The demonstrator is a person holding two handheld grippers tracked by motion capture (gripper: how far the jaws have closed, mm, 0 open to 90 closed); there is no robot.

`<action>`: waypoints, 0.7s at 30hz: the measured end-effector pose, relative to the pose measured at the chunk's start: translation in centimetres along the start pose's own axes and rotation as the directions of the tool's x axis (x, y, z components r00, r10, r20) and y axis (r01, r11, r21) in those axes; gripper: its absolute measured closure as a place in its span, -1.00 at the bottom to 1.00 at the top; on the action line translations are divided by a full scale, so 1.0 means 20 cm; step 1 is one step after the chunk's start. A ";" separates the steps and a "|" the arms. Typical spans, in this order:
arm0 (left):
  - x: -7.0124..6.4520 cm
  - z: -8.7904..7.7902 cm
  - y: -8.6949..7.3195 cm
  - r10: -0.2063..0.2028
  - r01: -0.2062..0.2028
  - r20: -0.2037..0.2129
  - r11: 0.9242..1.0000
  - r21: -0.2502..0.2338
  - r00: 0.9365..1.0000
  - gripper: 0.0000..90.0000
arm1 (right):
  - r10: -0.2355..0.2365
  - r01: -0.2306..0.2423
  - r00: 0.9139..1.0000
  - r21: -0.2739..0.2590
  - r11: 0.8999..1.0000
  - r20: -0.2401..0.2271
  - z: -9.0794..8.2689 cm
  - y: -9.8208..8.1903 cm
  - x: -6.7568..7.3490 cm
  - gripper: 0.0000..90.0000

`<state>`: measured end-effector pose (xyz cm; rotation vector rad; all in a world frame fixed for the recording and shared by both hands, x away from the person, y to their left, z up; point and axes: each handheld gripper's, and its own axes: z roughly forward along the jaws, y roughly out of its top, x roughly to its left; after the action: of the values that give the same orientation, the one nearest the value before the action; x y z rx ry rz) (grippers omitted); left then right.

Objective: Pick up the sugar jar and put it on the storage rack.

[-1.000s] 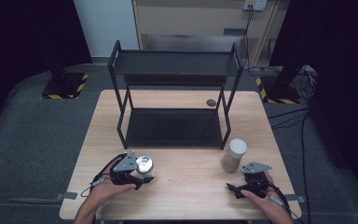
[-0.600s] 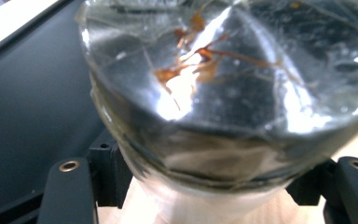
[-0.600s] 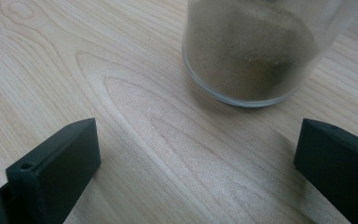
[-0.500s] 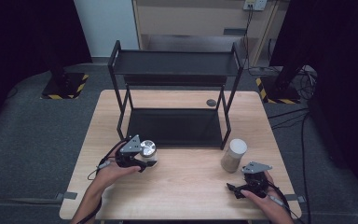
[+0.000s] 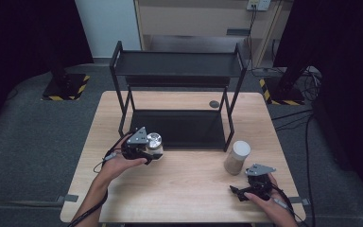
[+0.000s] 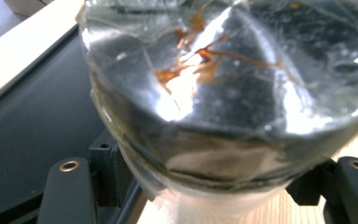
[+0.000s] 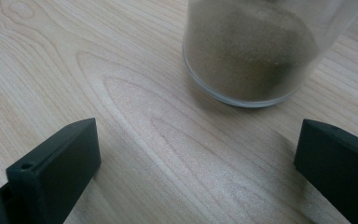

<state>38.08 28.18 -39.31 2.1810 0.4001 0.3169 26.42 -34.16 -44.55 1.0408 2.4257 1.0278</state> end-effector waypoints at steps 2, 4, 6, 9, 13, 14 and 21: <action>0.01 -0.01 0.03 0.009 -0.009 -0.003 1.000 0.007 1.000 -0.34 | 0.000 0.000 1.000 0.000 1.000 0.000 0.00 0.00 0.00 -0.98; 0.02 -0.02 0.05 0.016 -0.016 -0.006 1.000 0.010 1.000 -0.34 | 0.000 0.000 1.000 0.000 1.000 0.000 0.00 0.00 0.00 -0.98; 0.04 -0.03 0.07 0.022 -0.022 -0.012 1.000 0.008 1.000 -0.34 | 0.000 0.000 1.000 0.000 1.000 0.000 0.00 0.00 0.00 -0.98; 0.06 -0.05 0.11 0.033 -0.033 -0.014 0.999 0.006 0.999 -0.34 | 0.000 0.000 1.000 0.000 1.000 0.000 0.00 0.00 0.00 -0.98; 0.09 -0.07 0.16 0.050 -0.050 -0.019 0.999 0.014 0.999 -0.34 | 0.000 0.000 1.000 0.000 1.000 0.000 0.00 0.00 0.00 -0.98; 0.10 -0.08 0.17 0.048 -0.048 -0.020 0.999 0.012 0.999 -0.34 | 0.000 0.000 1.000 0.000 1.000 0.000 0.00 0.00 0.00 -0.98; 0.17 -0.10 0.21 0.052 -0.052 -0.025 0.999 0.010 0.998 -0.34 | 0.000 0.000 1.000 0.000 1.000 0.000 0.00 0.00 0.00 -0.98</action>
<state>41.14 28.43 -34.45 2.2016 0.3602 0.3726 26.42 -34.17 -44.55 1.0412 2.4256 1.0281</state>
